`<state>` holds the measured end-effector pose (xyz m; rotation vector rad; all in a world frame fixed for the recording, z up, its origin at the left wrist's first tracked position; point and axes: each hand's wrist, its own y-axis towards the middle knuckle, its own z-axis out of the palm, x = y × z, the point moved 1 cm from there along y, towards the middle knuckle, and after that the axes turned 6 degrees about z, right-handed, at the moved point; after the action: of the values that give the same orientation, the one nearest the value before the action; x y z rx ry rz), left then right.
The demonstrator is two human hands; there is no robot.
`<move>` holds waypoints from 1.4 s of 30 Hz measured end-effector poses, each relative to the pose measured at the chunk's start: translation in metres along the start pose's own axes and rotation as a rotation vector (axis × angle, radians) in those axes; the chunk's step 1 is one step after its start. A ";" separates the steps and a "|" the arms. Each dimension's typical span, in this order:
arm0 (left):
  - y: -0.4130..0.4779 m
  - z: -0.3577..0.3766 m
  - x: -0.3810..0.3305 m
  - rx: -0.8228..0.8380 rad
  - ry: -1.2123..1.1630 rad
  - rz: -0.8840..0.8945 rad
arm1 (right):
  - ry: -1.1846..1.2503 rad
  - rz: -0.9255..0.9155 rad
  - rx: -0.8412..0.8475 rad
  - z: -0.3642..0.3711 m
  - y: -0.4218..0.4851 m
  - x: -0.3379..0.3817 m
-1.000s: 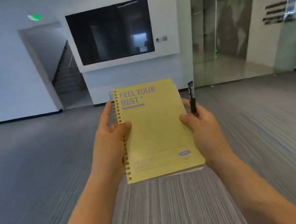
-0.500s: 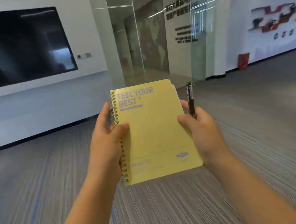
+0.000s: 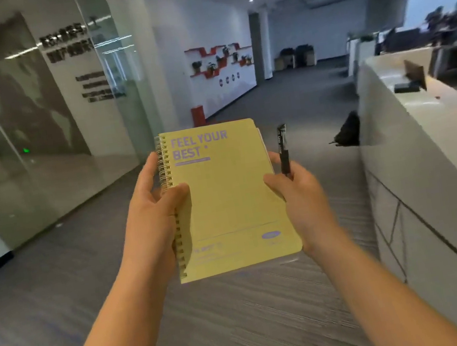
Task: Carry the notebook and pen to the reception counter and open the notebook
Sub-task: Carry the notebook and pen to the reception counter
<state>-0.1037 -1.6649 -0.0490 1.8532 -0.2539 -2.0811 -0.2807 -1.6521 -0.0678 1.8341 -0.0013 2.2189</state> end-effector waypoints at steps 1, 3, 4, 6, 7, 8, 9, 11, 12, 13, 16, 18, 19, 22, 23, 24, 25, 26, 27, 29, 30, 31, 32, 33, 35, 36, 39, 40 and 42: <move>0.026 0.018 0.018 0.062 -0.015 -0.020 | -0.014 -0.007 -0.056 -0.012 0.022 -0.003; 0.065 0.054 0.043 0.144 -0.051 -0.052 | -0.035 0.005 -0.140 -0.035 0.058 -0.010; 0.085 0.074 0.056 0.180 -0.084 -0.067 | -0.050 0.007 -0.189 -0.049 0.077 -0.014; 0.123 0.121 0.087 0.255 -0.125 -0.091 | -0.080 0.010 -0.301 -0.081 0.120 -0.024; 0.138 0.142 0.099 0.280 -0.133 -0.102 | -0.090 0.016 -0.337 -0.095 0.139 -0.026; 0.154 0.164 0.110 0.302 -0.149 -0.116 | -0.089 0.020 -0.366 -0.110 0.159 -0.028; 0.174 0.191 0.123 0.321 -0.167 -0.133 | -0.096 0.020 -0.394 -0.129 0.183 -0.028; 0.210 0.239 0.144 0.364 -0.189 -0.159 | -0.116 0.020 -0.450 -0.161 0.226 -0.025; 0.225 0.260 0.151 0.385 -0.195 -0.161 | -0.134 0.009 -0.477 -0.175 0.245 -0.024; 0.242 0.281 0.157 0.409 -0.201 -0.167 | -0.151 -0.006 -0.501 -0.189 0.264 -0.023; 0.286 0.340 0.179 0.487 -0.219 -0.190 | -0.158 -0.040 -0.581 -0.228 0.314 -0.020; 0.310 0.378 0.192 0.538 -0.235 -0.217 | -0.170 -0.036 -0.627 -0.252 0.340 -0.019; 0.323 0.400 0.201 0.572 -0.241 -0.233 | -0.174 -0.038 -0.660 -0.265 0.355 -0.020; 0.355 0.460 0.231 0.672 -0.250 -0.257 | -0.177 -0.049 -0.775 -0.302 0.392 -0.024; 0.365 0.479 0.239 0.707 -0.247 -0.258 | -0.171 -0.054 -0.813 -0.313 0.403 -0.027; 0.376 0.500 0.249 0.750 -0.245 -0.259 | -0.161 -0.059 -0.860 -0.325 0.416 -0.029; 0.385 0.521 0.259 0.799 -0.242 -0.265 | -0.151 -0.063 -0.908 -0.336 0.428 -0.032; 0.395 0.540 0.267 0.847 -0.239 -0.273 | -0.148 -0.066 -0.953 -0.346 0.439 -0.034; 0.405 0.562 0.275 0.902 -0.244 -0.275 | -0.144 -0.076 -1.006 -0.358 0.452 -0.036; 0.426 0.607 0.287 1.003 -0.241 -0.281 | -0.144 -0.081 -1.124 -0.382 0.480 -0.037; 0.435 0.628 0.293 1.053 -0.243 -0.297 | -0.146 -0.076 -1.178 -0.393 0.493 -0.037; 0.444 0.651 0.299 1.099 -0.250 -0.305 | -0.143 -0.075 -1.225 -0.405 0.505 -0.036; 0.450 0.669 0.304 1.139 -0.250 -0.298 | -0.142 -0.071 -1.257 -0.415 0.513 -0.035; 0.456 0.688 0.308 1.185 -0.248 -0.297 | -0.145 -0.064 -1.299 -0.425 0.522 -0.036; 0.465 0.727 0.318 1.274 -0.251 -0.299 | -0.146 -0.060 -1.380 -0.447 0.540 -0.038; 0.467 0.746 0.323 1.308 -0.259 -0.308 | -0.139 -0.067 -1.413 -0.460 0.547 -0.040; 0.468 0.798 0.339 1.385 -0.248 -0.343 | -0.114 -0.054 -1.506 -0.498 0.566 -0.047; 0.467 0.815 0.345 1.412 -0.248 -0.345 | -0.107 -0.051 -1.527 -0.512 0.572 -0.050; 0.463 0.851 0.360 1.463 -0.226 -0.340 | -0.116 -0.029 -1.576 -0.545 0.583 -0.060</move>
<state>-0.9138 -2.3042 -0.1055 2.3471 -2.0900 -2.5272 -0.9134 -2.1366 -0.1400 0.9269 -1.2789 1.1907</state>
